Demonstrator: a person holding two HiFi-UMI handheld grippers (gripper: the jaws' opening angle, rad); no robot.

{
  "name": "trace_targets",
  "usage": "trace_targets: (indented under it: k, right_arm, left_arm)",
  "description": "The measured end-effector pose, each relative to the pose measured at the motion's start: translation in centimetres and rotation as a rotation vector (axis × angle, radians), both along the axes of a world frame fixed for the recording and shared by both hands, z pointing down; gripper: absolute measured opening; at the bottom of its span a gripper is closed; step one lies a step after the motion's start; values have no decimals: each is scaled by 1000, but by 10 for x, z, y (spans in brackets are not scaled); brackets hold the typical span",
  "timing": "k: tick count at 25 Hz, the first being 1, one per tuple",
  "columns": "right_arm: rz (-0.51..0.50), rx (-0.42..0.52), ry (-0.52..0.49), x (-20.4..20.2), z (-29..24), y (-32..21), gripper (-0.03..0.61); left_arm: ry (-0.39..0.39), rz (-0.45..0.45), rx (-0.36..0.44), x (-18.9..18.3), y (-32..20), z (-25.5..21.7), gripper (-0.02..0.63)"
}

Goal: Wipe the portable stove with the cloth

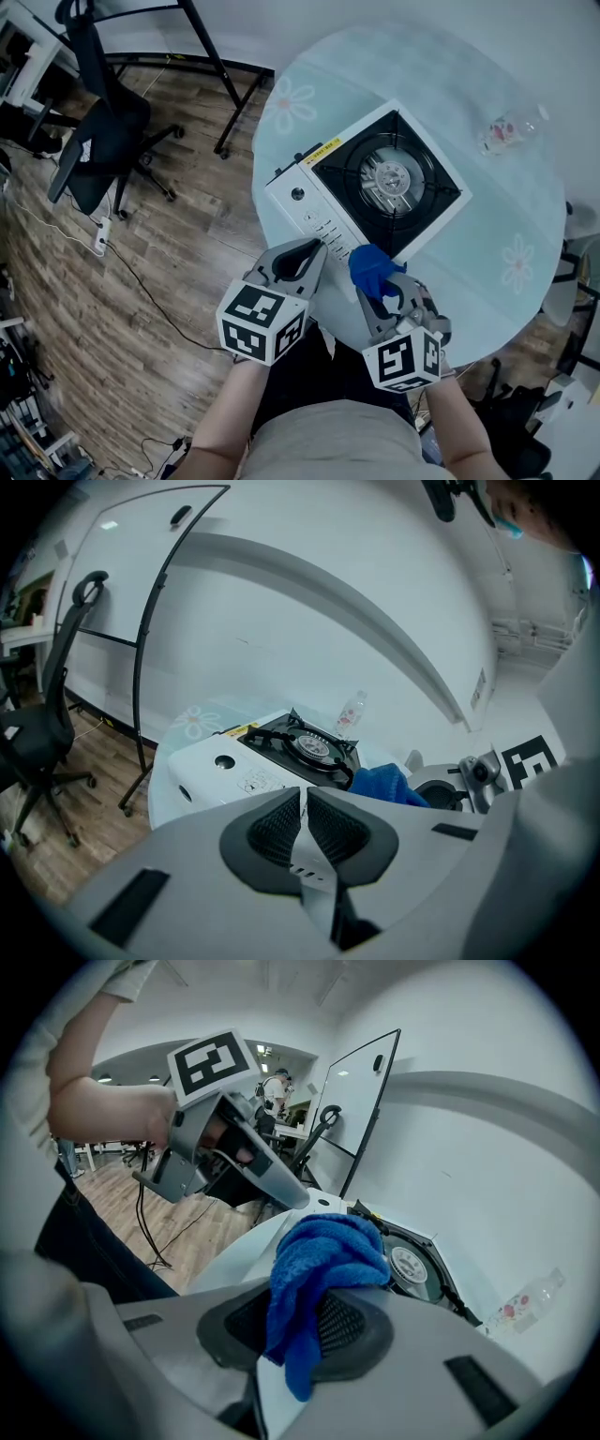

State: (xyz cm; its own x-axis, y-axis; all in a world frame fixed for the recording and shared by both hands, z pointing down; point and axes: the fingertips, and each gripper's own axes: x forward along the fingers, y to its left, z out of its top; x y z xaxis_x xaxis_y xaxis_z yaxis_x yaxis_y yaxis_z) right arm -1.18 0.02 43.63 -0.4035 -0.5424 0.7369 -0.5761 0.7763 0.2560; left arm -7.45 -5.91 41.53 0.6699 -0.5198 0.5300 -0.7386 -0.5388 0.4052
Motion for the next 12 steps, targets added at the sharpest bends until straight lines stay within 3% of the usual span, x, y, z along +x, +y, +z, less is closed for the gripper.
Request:
trace_targets:
  k: [12]
  right_arm:
    - [40,-56,-12,-36,5,-28,98]
  left_arm:
    - [16,46,-5,-24,-24,3,38]
